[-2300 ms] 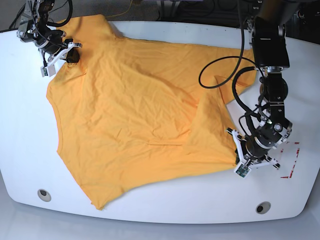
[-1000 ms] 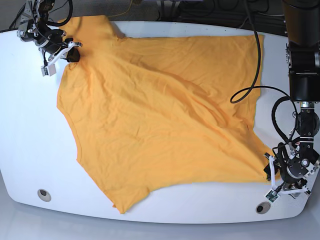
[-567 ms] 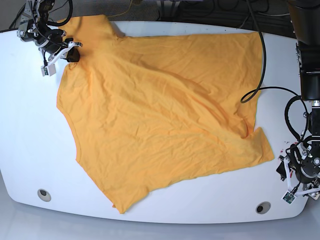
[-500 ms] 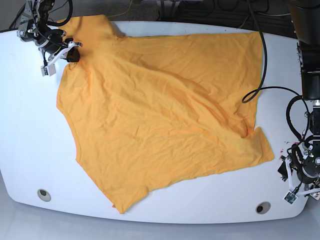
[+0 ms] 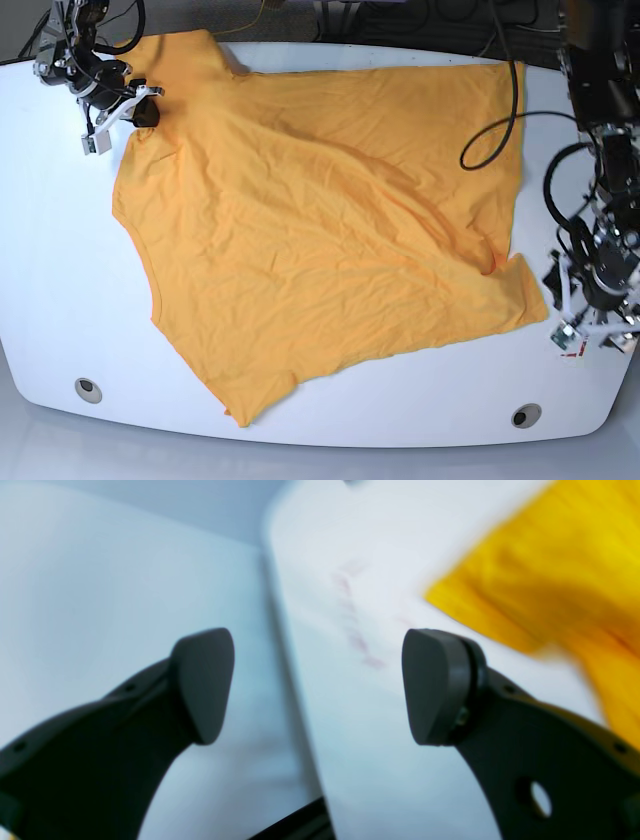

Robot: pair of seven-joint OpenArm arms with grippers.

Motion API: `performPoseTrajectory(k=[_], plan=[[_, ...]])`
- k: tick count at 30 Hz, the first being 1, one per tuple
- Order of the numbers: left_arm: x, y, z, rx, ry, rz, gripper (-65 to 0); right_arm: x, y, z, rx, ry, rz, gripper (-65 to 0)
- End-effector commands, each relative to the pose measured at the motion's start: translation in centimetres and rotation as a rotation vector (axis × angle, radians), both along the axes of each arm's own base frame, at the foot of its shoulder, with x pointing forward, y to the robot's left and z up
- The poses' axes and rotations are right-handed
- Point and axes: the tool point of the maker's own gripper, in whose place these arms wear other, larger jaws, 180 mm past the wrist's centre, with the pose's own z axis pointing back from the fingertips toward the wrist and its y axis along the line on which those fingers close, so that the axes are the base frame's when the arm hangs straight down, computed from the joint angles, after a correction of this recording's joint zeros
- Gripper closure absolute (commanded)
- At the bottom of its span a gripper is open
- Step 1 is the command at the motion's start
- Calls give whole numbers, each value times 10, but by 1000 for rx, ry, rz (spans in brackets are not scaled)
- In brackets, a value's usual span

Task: Layout the t-shirt on the table in an organized manner, then fold the t-shirt properly
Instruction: 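Release the edge and raise the left gripper toward the shoulder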

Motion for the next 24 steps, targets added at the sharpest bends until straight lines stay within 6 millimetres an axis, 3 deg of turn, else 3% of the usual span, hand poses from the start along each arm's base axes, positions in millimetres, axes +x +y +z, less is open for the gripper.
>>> performPoseTrajectory(k=[1,7,9,16,24], plan=[[-17,0,-6,8,5,22,-497,11,-5,12,-11,-45,6,-6],[-59,-17,-65,-50,143,20,-497,13,-5,13,-11,-49,5,-6],[-77,-13,-84,-68,193,44,-494,12,-5,12,-11,-48,5,-16],[-111,-17,-117,-125,271,65,-493,12,-5,12,-11,-47,4,-122],[-135,-17,-136,-125,343,71,-497,13,-4,12,-8,-48,4,-96]])
